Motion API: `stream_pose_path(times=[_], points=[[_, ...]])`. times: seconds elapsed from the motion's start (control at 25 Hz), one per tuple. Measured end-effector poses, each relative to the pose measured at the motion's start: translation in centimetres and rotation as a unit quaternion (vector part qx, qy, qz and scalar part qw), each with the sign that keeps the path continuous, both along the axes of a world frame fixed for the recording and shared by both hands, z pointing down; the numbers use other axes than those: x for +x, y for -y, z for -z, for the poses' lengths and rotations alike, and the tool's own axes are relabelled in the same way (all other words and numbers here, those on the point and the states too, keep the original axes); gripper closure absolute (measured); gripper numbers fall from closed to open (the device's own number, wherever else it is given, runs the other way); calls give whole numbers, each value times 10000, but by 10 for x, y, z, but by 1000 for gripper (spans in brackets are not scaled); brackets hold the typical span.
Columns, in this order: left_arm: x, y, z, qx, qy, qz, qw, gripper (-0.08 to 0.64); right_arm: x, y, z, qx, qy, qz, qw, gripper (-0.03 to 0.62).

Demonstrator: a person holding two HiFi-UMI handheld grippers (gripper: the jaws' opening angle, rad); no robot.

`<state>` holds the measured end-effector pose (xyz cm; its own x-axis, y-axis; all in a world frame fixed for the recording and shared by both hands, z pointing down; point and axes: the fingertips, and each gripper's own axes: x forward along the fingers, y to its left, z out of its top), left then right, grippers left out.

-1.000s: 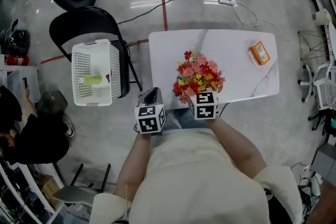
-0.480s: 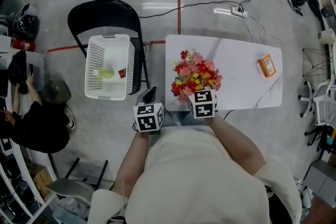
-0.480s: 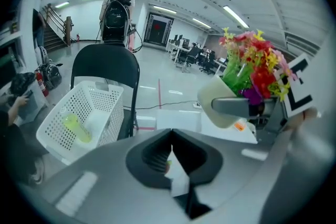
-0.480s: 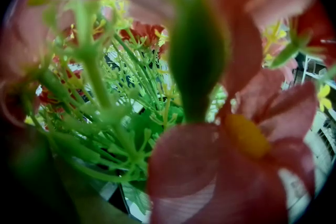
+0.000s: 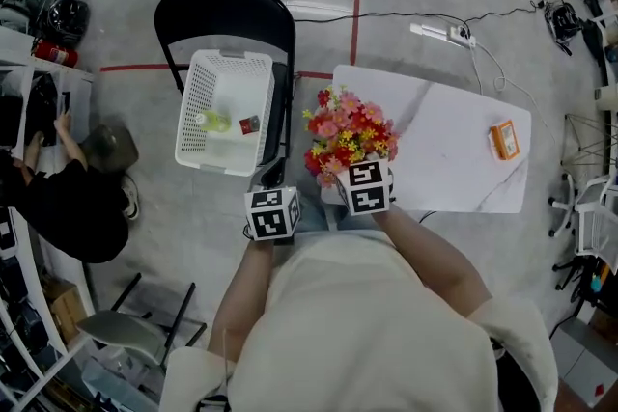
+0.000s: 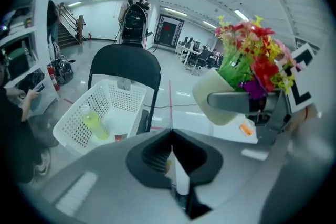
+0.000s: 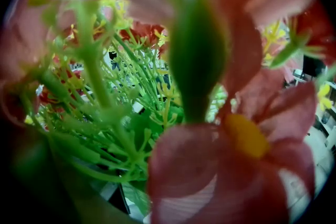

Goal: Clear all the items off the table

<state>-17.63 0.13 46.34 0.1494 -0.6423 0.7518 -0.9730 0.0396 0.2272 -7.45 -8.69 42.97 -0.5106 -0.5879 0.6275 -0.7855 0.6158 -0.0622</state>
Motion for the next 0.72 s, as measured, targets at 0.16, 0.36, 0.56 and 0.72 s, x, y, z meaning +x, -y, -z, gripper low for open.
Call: stream_pose_path(times=[0.16,0.36,0.56,0.72], points=[[-27,-5,0,26,22,166,9999,552,-31,-2,-8,-73,18,198,9998,74],[-59,-16,-3,-18,39,439,9990,552,-65,0,-13,-140,24,417,9990,74],[-89,-25,-7,-58,38,645,9979,552,-102,6,-11,-142,91,632,9979,74],[-111,-29,-10,-51,44,785,9969,552,-127,5,-20,-233,13,882,9958,74]])
